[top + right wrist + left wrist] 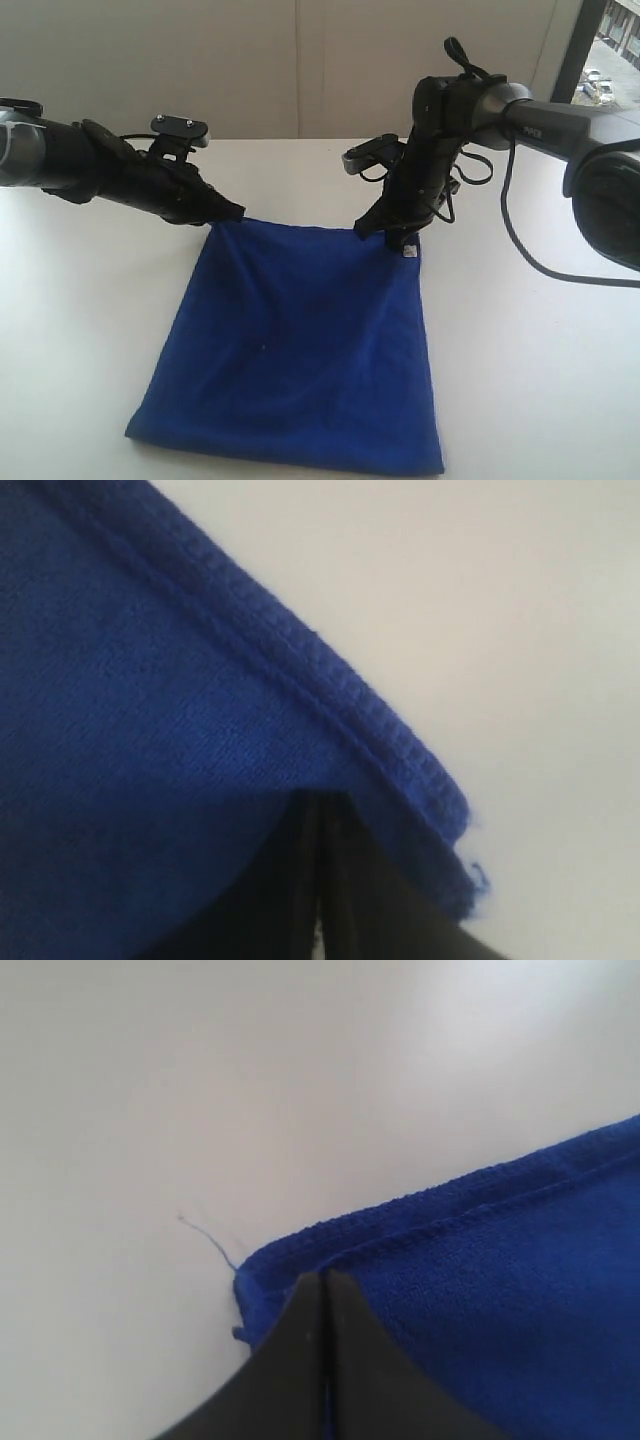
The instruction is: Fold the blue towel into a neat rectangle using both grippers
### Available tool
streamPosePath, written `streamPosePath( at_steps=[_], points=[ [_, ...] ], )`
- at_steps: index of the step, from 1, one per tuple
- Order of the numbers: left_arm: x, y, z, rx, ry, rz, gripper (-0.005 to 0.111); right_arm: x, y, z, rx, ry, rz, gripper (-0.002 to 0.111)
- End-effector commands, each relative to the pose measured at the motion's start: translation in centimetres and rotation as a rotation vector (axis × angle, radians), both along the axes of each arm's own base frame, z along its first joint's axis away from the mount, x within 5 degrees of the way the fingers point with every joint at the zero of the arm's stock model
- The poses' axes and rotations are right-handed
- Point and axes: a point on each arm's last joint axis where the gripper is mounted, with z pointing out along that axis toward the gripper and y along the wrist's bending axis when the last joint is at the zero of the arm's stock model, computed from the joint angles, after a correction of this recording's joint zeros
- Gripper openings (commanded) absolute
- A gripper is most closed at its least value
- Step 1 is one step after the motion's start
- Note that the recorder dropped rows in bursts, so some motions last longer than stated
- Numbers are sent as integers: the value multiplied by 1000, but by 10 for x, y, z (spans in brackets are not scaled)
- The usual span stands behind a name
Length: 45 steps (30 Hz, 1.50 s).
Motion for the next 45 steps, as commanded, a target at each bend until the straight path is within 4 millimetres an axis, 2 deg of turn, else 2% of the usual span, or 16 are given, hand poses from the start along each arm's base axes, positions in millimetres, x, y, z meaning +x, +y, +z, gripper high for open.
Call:
streamPosePath(
  at_steps=[1,7,11,13,16,18,20,26,29,33,39,45],
  points=[
    [0,1,13,5,-43,-6,0,-1,-4,-17,-11,37,5,0],
    [0,3,12,68,-71,-40,0,-1,-4,-17,-12,41,5,0],
    [4,5,-2,97,-70,-25,2,-1,-4,-17,-12,43,5,0],
    [5,5,-12,120,-57,-36,13,-2,-4,-17,-12,48,6,0],
    [7,6,-21,145,-56,-35,37,-3,-5,-17,-15,64,14,0],
    [7,7,-21,146,-65,-26,52,-4,-5,-17,-16,69,15,0],
    [8,7,-19,147,-75,-14,61,-4,-5,-17,-16,69,15,0],
    [0,3,8,75,-51,-46,62,-3,-5,-17,-16,64,17,0],
    [-8,-1,13,52,0,-109,62,-3,-5,-17,-16,58,18,0],
    [-8,-1,4,50,25,-109,60,-2,-4,-17,-15,55,18,0],
    [8,6,-7,80,-71,39,58,-2,-4,-17,-16,55,21,0],
    [13,6,-15,94,-82,53,58,-2,-4,-17,-15,51,21,0]
  ],
)
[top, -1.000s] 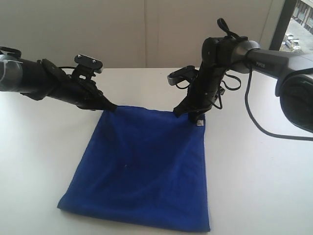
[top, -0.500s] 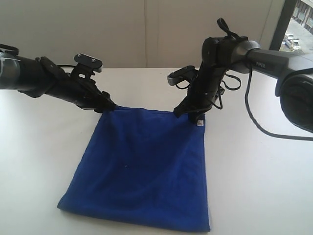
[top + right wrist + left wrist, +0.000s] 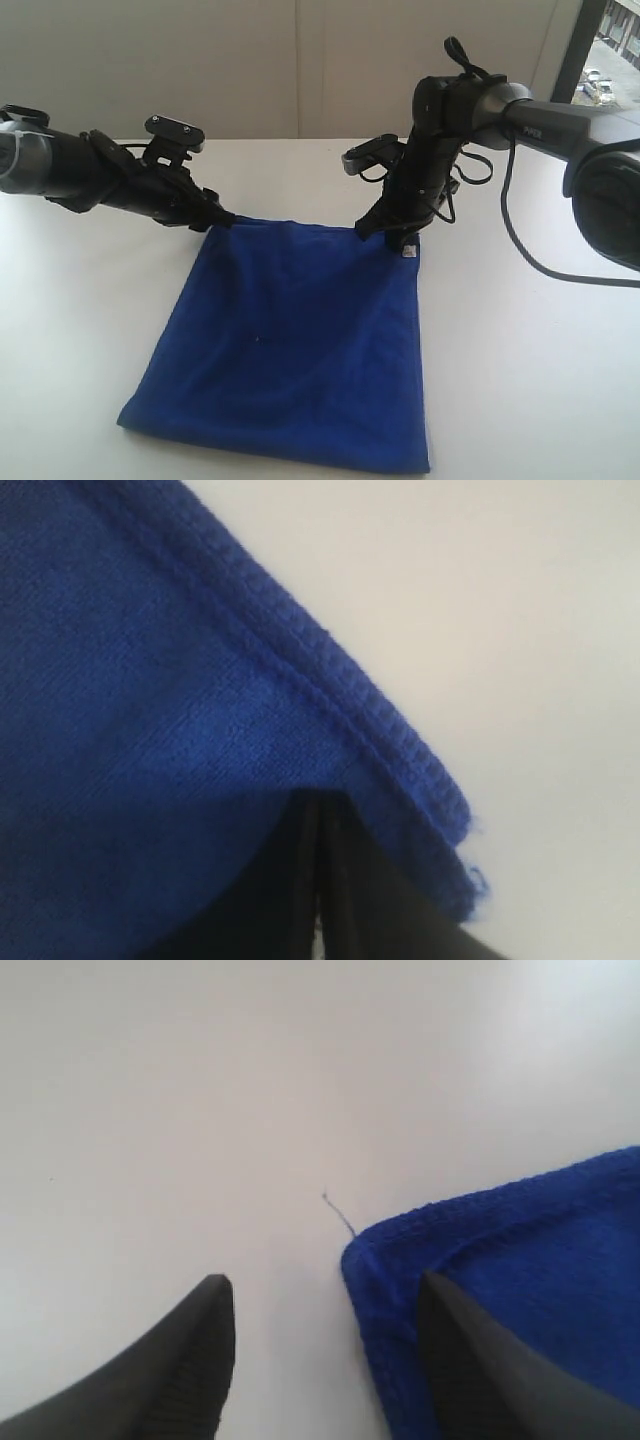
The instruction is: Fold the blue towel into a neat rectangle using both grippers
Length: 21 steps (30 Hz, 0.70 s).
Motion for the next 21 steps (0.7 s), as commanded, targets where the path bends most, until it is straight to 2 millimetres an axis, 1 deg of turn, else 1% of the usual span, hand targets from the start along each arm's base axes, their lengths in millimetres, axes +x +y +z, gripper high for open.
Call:
streamPosePath(
  at_steps=[1,6,8,11,13,18,21],
  points=[
    [3,-3,-1,-35,23,2,58,-1,-5,-17,-13,42,6,0],
    [5,-17,16,-100,56,-64,58,-1,-5,-17,-13,42,6,0],
    [6,-23,21,-122,80,-112,56,-1,-5,-17,-13,42,6,0],
    [9,-29,17,-142,123,-159,56,-1,-5,-17,-13,42,6,0],
    [12,-30,14,-141,122,-157,56,-2,-5,-17,-14,46,6,0],
    [14,-30,6,-118,124,-163,56,-2,-5,-17,-15,52,7,0],
    [15,-28,5,-108,120,-162,56,-2,-5,-17,-14,51,7,0]
  ],
)
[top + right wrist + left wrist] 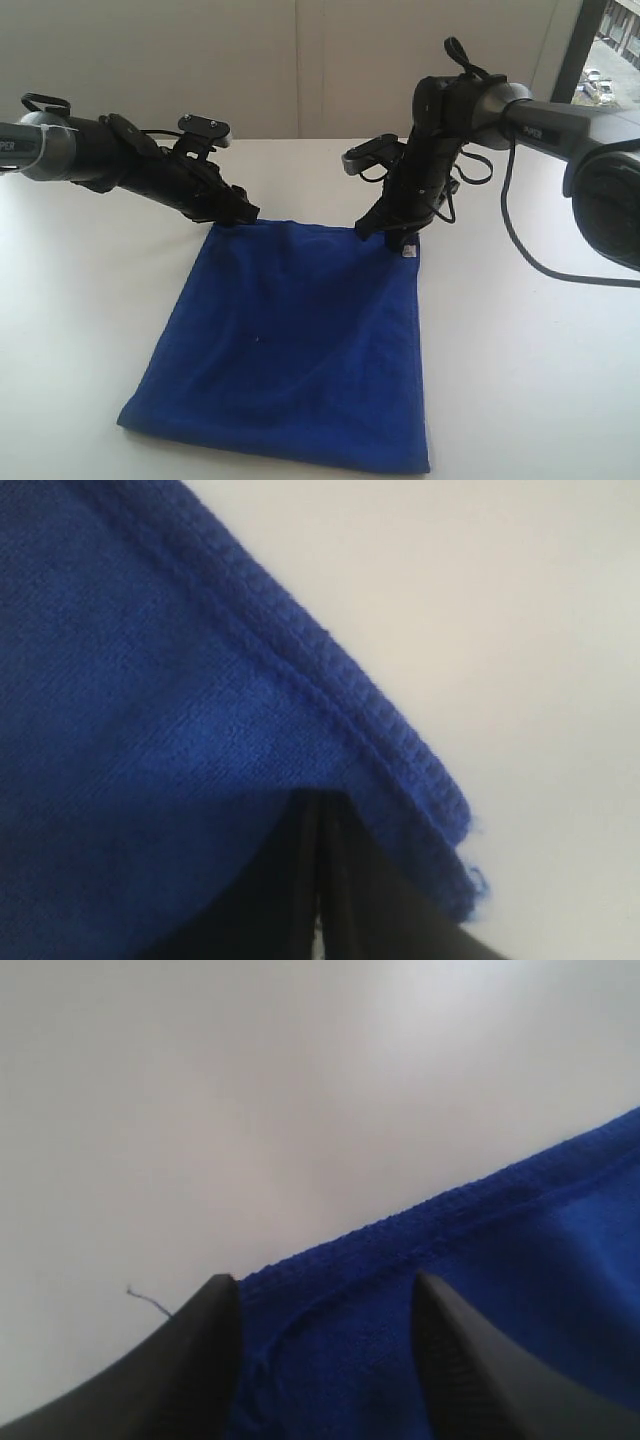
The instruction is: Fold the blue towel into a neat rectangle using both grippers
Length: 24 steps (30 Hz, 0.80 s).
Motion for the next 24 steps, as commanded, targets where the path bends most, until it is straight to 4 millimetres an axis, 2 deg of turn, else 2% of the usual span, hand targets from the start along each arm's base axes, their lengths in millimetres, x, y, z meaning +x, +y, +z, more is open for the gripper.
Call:
streamPosePath(
  at_steps=[1,5,18,22,24],
  points=[
    [0,0,2,-6,5,-3,56,-2,-5,-17,-14,51,7,0],
    [2,7,2,-7,13,3,56,-2,-5,-17,-14,51,7,0],
    [2,7,1,9,7,-6,56,-2,-5,-17,-14,49,7,0],
    [2,7,0,9,10,-8,44,-2,-5,-17,-14,49,7,0],
    [2,7,-2,10,13,-8,43,-2,-5,-17,-14,49,7,0]
  ],
)
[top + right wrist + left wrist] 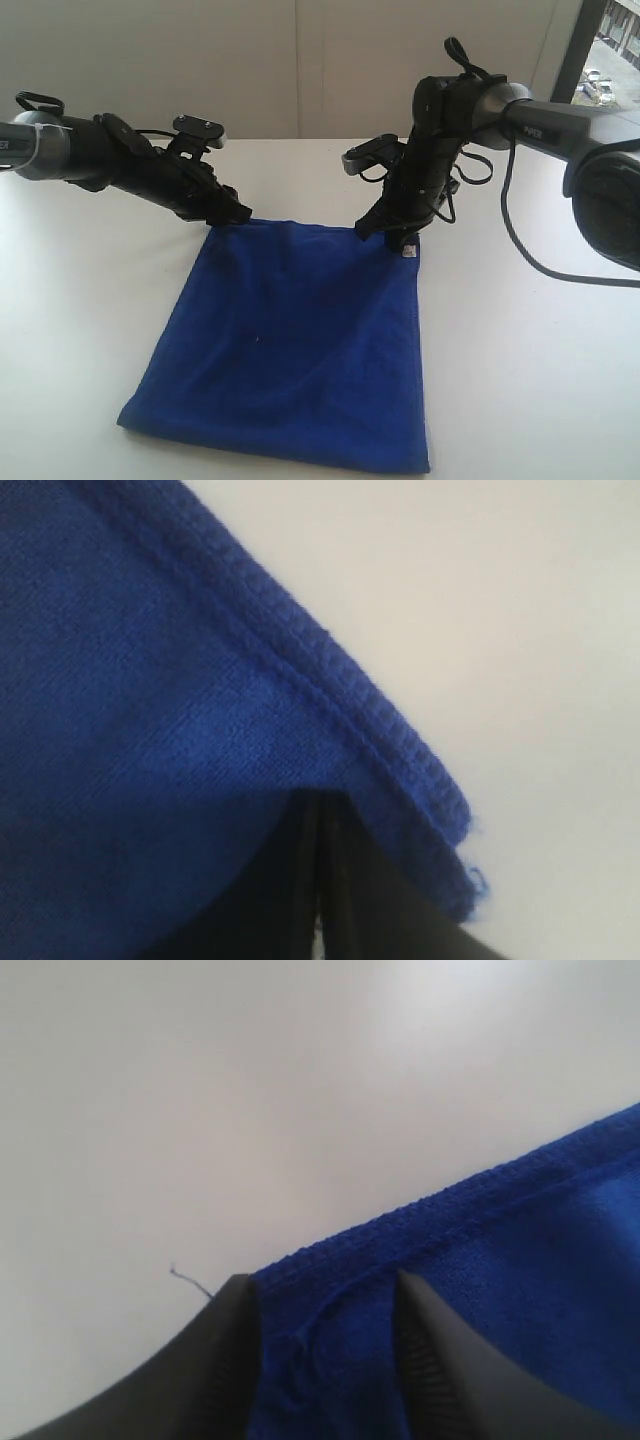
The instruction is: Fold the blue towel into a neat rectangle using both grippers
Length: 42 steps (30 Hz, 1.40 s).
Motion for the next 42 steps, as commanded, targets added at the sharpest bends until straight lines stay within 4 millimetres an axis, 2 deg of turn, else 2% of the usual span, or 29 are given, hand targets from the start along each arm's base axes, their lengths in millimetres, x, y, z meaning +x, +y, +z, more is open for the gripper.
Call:
streamPosePath(
  at_steps=[1,7,13,17,30,32,37,39,42],
  points=[
    [0,-1,0,-12,13,-4,43,-2,-5,-17,-14,49,7,0],
    [0,-1,-2,-11,18,-4,43,-2,-5,-17,-14,46,6,0],
    [1,-1,-18,0,48,-2,43,-2,-5,-17,-14,46,6,0],
    [1,-2,-22,-15,57,13,43,-2,-5,-17,-14,46,6,0],
    [5,-5,-13,-31,44,-2,42,-2,-5,-17,-14,46,8,0],
    [5,-5,-12,-34,45,-7,38,-2,-5,-17,-14,46,8,0],
    [6,-5,-10,-36,40,-8,11,-2,-5,-17,-14,48,8,0],
    [6,-5,-10,-36,40,-8,4,-2,-5,-17,-14,48,8,0],
    [7,-5,-10,-36,35,-6,3,-2,-5,-17,-14,48,8,0]
  ],
)
